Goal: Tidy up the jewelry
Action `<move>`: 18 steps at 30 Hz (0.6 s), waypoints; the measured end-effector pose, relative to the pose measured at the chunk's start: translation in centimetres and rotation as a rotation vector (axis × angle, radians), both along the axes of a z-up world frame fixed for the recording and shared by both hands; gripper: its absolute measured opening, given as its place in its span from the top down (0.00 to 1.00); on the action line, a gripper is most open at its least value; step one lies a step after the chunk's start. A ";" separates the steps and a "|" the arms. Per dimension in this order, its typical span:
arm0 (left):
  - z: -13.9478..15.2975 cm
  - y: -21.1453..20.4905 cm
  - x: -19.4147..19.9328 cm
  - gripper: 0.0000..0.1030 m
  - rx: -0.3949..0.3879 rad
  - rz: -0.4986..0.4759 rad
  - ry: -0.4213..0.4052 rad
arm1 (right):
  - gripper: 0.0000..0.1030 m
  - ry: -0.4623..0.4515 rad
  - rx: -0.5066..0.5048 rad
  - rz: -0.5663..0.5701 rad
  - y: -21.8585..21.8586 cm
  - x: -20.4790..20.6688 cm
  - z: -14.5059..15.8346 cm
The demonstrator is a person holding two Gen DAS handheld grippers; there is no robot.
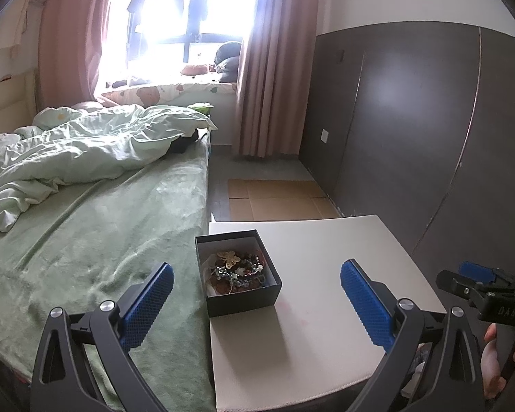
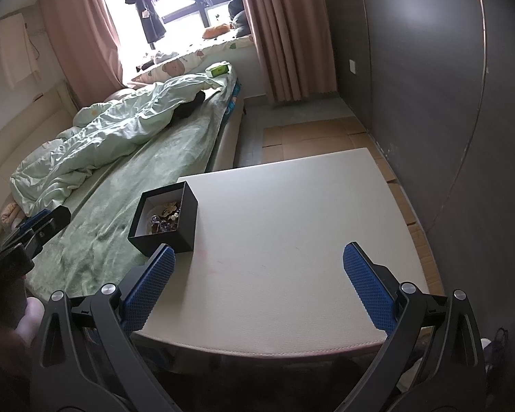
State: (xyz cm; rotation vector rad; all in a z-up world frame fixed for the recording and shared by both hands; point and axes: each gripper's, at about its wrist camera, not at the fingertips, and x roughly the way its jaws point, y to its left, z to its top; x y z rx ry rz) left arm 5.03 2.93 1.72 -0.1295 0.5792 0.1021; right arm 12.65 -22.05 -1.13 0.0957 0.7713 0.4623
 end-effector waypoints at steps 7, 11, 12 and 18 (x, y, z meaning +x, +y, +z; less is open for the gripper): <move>-0.9 0.3 1.1 0.08 -0.022 0.002 0.028 | 0.05 0.011 -0.010 0.007 0.2 0.2 -0.2; -1.5 0.1 1.9 0.08 -0.020 -0.010 0.040 | 0.05 0.024 -0.011 0.000 0.2 0.6 -0.5; -1.7 0.1 2.2 0.08 -0.019 -0.015 0.043 | 0.05 0.026 -0.013 -0.002 0.2 0.7 -0.5; -2.4 0.8 3.6 0.08 -0.042 -0.034 0.032 | 0.05 0.037 -0.016 -0.016 1.2 1.7 -0.8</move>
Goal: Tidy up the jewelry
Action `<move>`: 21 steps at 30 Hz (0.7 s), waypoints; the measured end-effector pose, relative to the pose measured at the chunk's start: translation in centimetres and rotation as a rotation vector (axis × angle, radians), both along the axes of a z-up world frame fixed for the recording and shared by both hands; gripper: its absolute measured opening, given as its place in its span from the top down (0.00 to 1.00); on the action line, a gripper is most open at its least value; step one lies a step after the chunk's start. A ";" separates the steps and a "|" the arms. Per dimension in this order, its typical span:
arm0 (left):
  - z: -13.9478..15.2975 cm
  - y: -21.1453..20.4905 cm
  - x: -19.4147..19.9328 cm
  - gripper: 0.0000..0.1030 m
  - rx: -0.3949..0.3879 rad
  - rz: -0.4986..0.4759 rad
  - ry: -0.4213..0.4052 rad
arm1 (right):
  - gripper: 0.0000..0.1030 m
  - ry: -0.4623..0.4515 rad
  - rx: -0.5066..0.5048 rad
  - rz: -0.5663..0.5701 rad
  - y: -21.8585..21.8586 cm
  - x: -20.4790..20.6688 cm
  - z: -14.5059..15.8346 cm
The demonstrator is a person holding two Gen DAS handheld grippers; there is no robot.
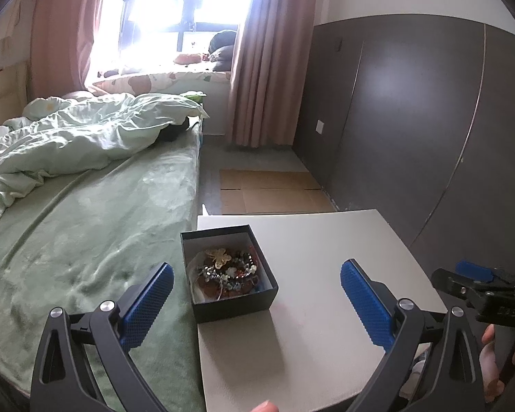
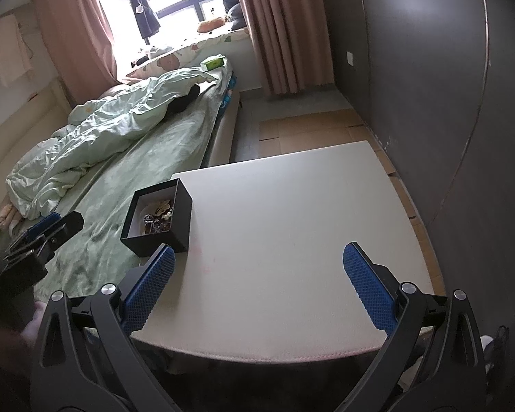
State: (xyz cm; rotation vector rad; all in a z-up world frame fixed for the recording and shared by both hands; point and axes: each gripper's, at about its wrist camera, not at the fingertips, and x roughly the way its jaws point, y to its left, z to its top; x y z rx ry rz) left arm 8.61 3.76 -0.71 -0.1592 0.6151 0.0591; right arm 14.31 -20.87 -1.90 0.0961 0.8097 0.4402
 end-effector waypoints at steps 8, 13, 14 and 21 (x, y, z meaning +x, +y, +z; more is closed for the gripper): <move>-0.8 1.6 2.2 0.08 -0.011 0.013 0.021 | 0.05 0.031 -0.017 -0.021 2.5 2.2 -1.2; -1.0 3.4 3.5 0.08 -0.023 0.065 0.034 | 0.05 0.052 -0.025 -0.024 4.2 3.3 -2.1; -1.0 3.8 3.7 0.08 -0.025 0.079 0.034 | 0.05 0.058 -0.022 -0.023 4.7 3.5 -2.3; -0.7 7.5 4.8 0.10 -0.035 0.158 0.037 | 0.05 0.059 -0.004 0.025 8.6 4.1 -2.7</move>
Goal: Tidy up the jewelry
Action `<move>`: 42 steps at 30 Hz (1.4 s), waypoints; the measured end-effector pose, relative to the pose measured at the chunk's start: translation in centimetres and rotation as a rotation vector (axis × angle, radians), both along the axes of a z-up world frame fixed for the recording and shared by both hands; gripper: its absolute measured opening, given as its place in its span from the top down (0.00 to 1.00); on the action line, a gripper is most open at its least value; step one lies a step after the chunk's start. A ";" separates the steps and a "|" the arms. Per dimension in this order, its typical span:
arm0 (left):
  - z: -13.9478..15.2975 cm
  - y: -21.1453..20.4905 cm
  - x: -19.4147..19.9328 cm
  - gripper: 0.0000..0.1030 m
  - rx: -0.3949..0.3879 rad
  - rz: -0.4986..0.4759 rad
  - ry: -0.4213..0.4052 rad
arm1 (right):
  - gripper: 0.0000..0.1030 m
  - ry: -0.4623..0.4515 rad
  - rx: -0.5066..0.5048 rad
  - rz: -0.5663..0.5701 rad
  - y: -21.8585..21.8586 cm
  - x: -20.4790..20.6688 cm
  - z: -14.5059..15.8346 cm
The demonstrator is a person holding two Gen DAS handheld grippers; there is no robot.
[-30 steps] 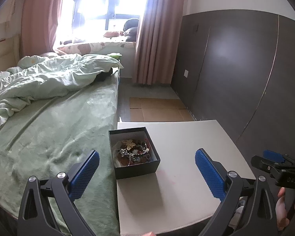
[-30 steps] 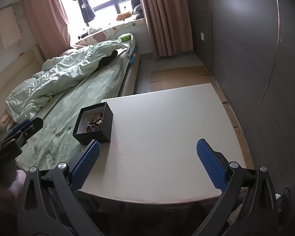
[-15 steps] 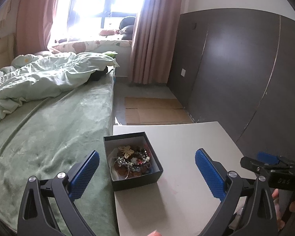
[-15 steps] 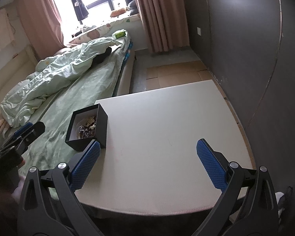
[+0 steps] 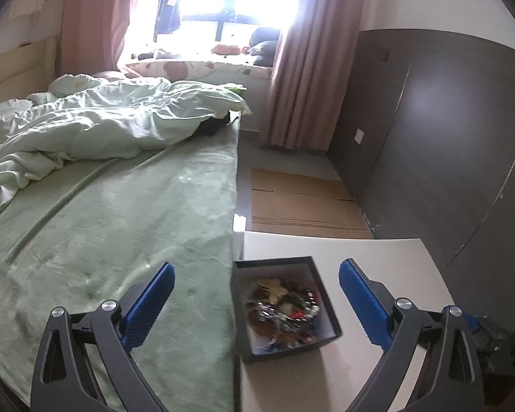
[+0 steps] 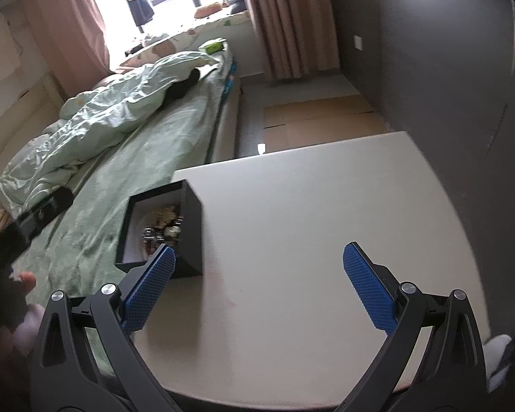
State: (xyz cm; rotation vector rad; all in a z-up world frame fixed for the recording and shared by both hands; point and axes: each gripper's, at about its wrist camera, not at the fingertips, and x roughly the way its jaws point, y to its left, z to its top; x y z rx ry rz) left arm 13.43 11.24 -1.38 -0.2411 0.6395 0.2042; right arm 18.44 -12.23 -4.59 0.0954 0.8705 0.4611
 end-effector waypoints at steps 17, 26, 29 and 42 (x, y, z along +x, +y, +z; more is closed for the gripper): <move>-0.1 5.9 1.2 0.08 -0.013 0.054 0.051 | 0.30 0.042 0.007 0.228 10.9 0.5 -2.1; 0.1 6.5 2.2 0.08 -0.020 0.033 0.054 | 0.30 0.044 0.012 0.202 11.2 1.8 -2.2; 0.0 6.7 2.6 0.08 -0.027 0.034 0.052 | 0.30 0.051 0.020 0.211 11.7 2.1 -2.3; -0.6 7.0 3.6 0.08 -0.053 0.012 0.081 | 0.30 0.081 0.050 0.254 13.4 2.5 -2.6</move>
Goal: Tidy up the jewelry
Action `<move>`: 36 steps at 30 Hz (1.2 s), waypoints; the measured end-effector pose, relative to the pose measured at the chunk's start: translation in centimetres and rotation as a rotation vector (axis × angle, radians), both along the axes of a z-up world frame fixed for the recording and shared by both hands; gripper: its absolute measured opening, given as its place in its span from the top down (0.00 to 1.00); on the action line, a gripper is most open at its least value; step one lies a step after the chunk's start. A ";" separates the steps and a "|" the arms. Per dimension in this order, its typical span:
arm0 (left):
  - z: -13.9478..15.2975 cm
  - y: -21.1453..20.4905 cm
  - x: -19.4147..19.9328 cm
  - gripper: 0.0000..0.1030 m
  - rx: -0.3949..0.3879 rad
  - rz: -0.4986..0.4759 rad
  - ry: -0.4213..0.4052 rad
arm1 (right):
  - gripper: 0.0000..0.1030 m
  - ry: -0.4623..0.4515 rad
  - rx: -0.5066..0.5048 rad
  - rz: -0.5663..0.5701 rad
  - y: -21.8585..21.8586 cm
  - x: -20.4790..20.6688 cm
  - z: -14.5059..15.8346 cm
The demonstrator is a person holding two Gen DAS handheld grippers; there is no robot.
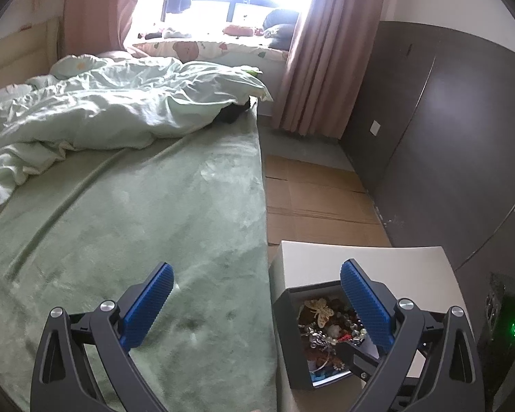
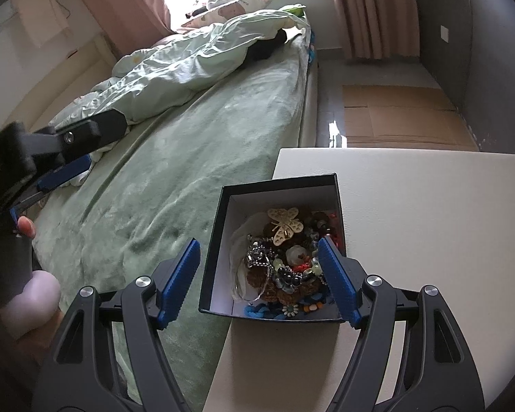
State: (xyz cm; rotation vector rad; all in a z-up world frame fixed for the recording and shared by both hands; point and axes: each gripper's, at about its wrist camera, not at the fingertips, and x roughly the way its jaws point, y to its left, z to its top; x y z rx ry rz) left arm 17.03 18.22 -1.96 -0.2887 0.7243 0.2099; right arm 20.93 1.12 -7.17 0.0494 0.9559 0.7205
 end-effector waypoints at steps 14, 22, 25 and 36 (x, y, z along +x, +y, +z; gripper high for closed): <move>0.4 0.9 -1.2 0.08 -0.007 0.038 -0.013 | 0.30 0.012 0.007 0.014 0.4 -0.8 0.1; 0.4 1.0 -1.2 0.08 -0.009 0.035 -0.015 | 0.49 0.040 -0.035 0.087 2.9 -1.8 -1.0; 0.4 1.1 -1.2 0.08 -0.011 0.034 -0.013 | 0.56 0.062 -0.053 0.114 4.1 -2.1 -2.0; 0.5 0.9 -1.4 0.08 -0.009 0.031 -0.009 | 0.90 0.135 0.010 0.069 3.7 -1.1 -3.5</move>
